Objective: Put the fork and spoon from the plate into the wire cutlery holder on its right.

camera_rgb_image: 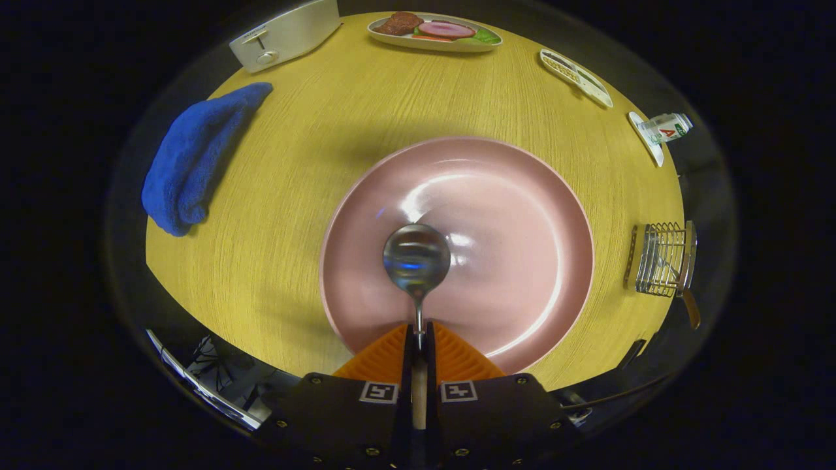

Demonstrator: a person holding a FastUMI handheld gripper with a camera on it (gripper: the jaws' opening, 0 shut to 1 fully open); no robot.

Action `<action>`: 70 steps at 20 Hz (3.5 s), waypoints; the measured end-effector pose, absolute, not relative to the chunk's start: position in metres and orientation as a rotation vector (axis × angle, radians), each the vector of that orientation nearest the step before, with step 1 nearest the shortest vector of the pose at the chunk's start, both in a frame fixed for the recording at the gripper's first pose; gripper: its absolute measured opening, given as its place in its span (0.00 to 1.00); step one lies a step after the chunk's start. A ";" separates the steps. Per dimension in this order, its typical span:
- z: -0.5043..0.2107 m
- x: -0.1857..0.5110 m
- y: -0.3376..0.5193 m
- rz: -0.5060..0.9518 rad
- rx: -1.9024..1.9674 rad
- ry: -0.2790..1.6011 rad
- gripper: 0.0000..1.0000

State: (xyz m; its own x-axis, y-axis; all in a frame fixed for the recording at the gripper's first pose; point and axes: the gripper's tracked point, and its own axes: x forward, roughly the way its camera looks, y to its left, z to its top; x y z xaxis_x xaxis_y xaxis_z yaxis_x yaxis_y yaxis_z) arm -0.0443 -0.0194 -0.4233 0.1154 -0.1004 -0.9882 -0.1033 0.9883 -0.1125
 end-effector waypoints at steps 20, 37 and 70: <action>-0.333 -0.023 -0.087 -0.219 -0.164 1.369 0.02; -0.240 -0.048 -0.242 -0.582 -0.118 1.362 0.02; -0.307 -0.049 -0.321 -0.480 -0.017 1.608 0.39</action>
State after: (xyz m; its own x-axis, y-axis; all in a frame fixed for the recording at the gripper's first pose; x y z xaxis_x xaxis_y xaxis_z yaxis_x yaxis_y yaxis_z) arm -0.0488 -0.3212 -0.3068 -0.1072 -0.2953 -0.9494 0.2732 0.9094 -0.3137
